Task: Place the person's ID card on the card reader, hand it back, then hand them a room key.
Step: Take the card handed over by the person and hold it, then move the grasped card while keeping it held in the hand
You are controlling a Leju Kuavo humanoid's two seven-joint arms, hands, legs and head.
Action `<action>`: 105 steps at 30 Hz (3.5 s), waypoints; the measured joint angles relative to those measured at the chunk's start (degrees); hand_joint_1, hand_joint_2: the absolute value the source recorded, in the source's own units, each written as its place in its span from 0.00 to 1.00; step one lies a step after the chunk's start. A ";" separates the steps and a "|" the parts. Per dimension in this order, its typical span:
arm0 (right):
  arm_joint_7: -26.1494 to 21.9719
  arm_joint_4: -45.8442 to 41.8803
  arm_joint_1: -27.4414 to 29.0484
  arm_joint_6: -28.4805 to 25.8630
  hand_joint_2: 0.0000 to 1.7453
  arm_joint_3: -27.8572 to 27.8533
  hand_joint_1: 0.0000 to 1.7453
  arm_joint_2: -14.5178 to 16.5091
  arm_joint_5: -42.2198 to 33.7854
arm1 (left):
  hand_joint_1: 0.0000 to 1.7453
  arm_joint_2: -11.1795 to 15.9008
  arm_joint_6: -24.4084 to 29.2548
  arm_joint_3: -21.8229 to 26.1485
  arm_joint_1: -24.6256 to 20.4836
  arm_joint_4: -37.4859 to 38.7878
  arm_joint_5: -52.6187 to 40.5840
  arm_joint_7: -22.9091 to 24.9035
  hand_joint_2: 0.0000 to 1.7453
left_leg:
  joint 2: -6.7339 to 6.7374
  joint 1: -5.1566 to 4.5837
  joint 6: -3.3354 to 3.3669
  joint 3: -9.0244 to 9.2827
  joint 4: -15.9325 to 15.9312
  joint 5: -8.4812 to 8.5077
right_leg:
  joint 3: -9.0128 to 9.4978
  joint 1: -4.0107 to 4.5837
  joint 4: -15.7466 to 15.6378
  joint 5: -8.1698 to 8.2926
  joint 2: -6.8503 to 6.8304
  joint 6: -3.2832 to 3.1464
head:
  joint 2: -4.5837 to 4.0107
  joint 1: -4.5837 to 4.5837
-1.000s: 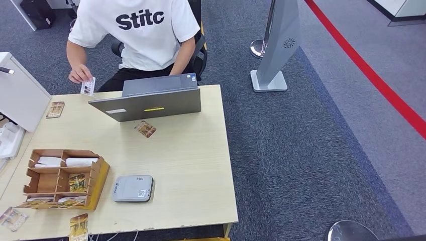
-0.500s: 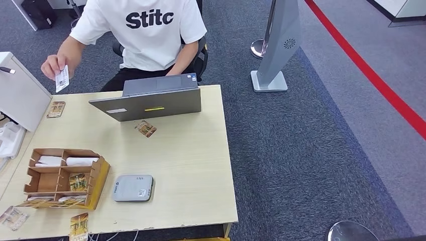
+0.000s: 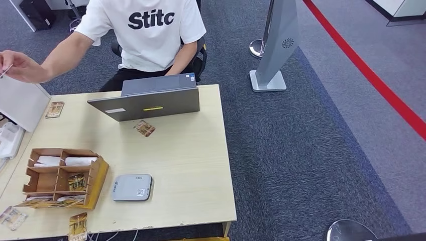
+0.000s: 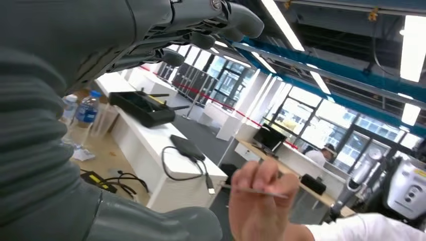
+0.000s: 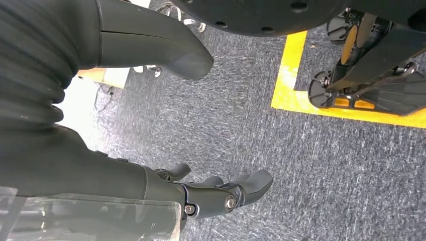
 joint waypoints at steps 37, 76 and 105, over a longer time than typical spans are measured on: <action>-0.09 0.60 0.07 0.67 1.00 3.88 0.00 0.78 2.22 | 1.00 3.92 -3.07 -22.71 -12.67 13.29 -30.87 5.69 1.00 | 0.26 0.00 -0.02 -0.11 0.00 -0.01 | -0.12 -0.01 0.01 0.02 0.25 -0.01 | 0.01 -0.01; 0.98 -1.23 0.86 1.27 1.00 4.13 0.00 3.01 -0.74 | 1.00 -11.05 14.99 -30.25 24.04 -7.71 -32.03 2.47 1.00 | 0.43 -0.09 0.18 -0.09 -0.01 -0.26 | -0.06 -0.11 -0.02 -0.11 0.34 0.13 | 0.00 -0.02; -1.37 -1.19 0.36 0.56 1.00 4.27 0.00 2.90 -0.79 | 1.00 -16.88 8.53 -27.04 26.66 9.43 -20.47 3.09 1.00 | 0.36 -0.11 0.23 -0.10 -0.01 -0.29 | -0.04 -0.11 -0.03 -0.16 0.24 0.20 | 0.00 -0.02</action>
